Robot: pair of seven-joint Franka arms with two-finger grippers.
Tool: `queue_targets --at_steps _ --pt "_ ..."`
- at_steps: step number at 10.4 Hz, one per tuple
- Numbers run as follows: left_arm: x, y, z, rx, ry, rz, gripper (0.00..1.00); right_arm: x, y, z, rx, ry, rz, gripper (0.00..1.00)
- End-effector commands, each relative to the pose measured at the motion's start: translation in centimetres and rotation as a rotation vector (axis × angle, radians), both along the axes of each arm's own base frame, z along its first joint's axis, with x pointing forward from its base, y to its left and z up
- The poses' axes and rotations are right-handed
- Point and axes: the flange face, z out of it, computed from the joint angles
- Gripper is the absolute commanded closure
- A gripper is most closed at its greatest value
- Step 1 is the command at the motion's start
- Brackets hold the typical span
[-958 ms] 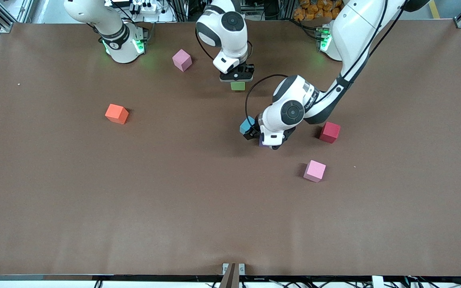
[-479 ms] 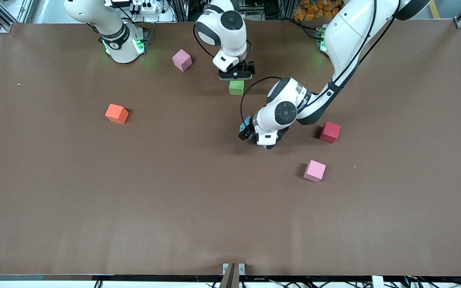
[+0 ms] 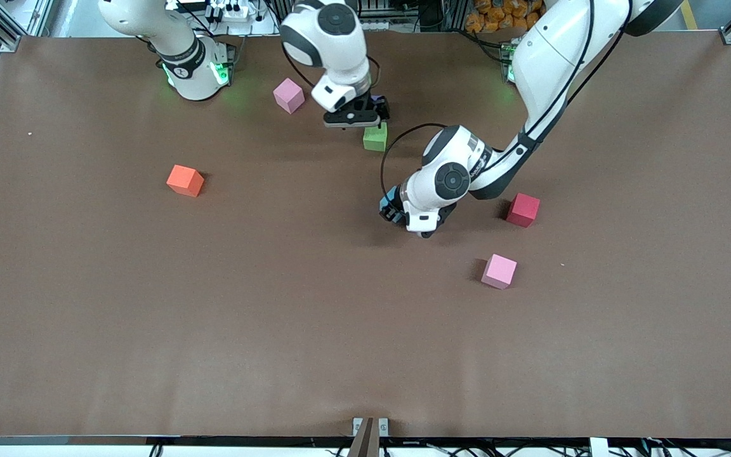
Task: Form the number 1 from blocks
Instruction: 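Place the green cube beside the purple cube while the left gripper reaches cyan, then grasp the cyan cube with the left gripper while the right gripper reaches orange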
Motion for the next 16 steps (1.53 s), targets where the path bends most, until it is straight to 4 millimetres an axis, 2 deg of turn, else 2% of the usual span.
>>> queue_targets --at_steps 1,3,4,5,6,8,10,12,13,15,16 --pt "1.0 0.2 3.3 0.018 -0.097 -0.051 1.0 3.6 -6.8 3.3 -0.004 -0.006 0.038 0.0" --pt "1.0 0.0 5.0 0.021 -0.144 -0.094 1.0 8.7 -13.0 3.9 -0.014 -0.006 0.078 0.0" --pt "0.3 -1.1 5.5 0.008 -0.162 -0.151 1.0 10.5 -16.6 2.5 -0.033 0.006 0.131 0.0" --pt "-0.7 -2.1 5.6 0.001 -0.172 -0.203 1.0 11.7 -20.4 0.9 -0.049 0.025 0.198 0.0" --pt "-1.8 -3.3 5.4 -0.001 -0.193 -0.284 1.0 13.1 -23.9 0.1 -0.054 0.04 0.202 0.0" --pt "-5.1 -5.9 4.5 -0.02 -0.2 -0.45 1.0 14.7 -29.4 -1.0 -0.058 0.078 0.094 0.0" --pt "-7.1 -7.0 3.6 -0.021 -0.215 -0.629 1.0 15.6 -35.7 -1.9 -0.062 0.166 -0.027 0.0" --pt "-8.4 -7.8 3.4 -0.041 -0.226 -0.765 1.0 15.6 -39.5 -2.4 -0.05 0.209 0.008 0.0" --pt "-8.8 -8.0 2.9 -0.051 -0.221 -0.8 1.0 14.9 -41.0 -3.3 -0.039 0.236 0.054 0.0" --pt "-10.2 -8.8 1.9 -0.052 -0.197 -0.827 1.0 13.4 -42.4 -5.1 -0.026 0.282 0.124 0.0" --pt "-11.0 -9.2 1.3 -0.042 -0.167 -0.845 1.0 13.2 -44.0 -5.6 -0.019 0.297 0.115 0.0"
